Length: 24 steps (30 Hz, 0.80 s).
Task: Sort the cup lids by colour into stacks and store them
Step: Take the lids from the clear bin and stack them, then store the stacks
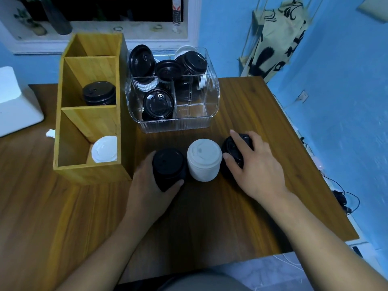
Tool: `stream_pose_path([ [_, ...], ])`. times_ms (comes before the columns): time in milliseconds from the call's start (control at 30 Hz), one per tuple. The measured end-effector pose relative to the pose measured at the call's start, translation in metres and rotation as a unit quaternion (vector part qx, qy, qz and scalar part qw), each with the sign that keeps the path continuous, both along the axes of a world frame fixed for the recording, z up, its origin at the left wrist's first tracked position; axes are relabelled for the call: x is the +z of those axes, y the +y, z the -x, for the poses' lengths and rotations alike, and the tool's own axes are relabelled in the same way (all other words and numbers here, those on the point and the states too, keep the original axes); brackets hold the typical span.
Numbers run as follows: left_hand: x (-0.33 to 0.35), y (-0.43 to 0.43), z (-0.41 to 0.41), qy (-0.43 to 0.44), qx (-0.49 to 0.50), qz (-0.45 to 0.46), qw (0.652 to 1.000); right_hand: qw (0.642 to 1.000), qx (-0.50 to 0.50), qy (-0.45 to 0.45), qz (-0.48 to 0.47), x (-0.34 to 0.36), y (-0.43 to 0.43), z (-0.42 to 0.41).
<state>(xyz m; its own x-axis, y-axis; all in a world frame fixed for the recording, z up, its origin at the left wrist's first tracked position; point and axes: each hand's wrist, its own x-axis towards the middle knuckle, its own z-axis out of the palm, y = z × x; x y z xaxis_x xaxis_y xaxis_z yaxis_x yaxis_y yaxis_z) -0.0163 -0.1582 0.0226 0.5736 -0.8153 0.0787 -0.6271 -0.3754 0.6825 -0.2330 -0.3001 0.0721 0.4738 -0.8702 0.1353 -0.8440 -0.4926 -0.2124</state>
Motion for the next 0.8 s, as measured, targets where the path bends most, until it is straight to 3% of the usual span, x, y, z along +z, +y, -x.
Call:
stream_pose_path([
  [167, 0.001, 0.000, 0.001, 0.007, 0.004, -0.008, 1.000, 0.999, 0.017, 0.011, -0.041, 0.015, -0.004, 0.006],
  [300, -0.001, 0.000, 0.001, 0.009, 0.004, -0.013, 1.000, 0.998, 0.026, -0.063, 0.008, 0.041, -0.015, -0.012],
  [567, -0.003, 0.000, 0.000, 0.024, -0.001, -0.005, 1.000, 0.972, 0.219, -0.088, -0.023, 0.060, -0.055, -0.144],
  [700, -0.004, 0.001, -0.001, 0.021, -0.006, 0.005, 1.000, 0.957, 0.291, -0.022, -0.002, 0.056, -0.071, -0.206],
  [800, -0.004, 0.002, -0.002, 0.022, -0.010, 0.011, 1.000, 0.944, 0.308, 0.105, 0.054, 0.058, -0.083, -0.237],
])
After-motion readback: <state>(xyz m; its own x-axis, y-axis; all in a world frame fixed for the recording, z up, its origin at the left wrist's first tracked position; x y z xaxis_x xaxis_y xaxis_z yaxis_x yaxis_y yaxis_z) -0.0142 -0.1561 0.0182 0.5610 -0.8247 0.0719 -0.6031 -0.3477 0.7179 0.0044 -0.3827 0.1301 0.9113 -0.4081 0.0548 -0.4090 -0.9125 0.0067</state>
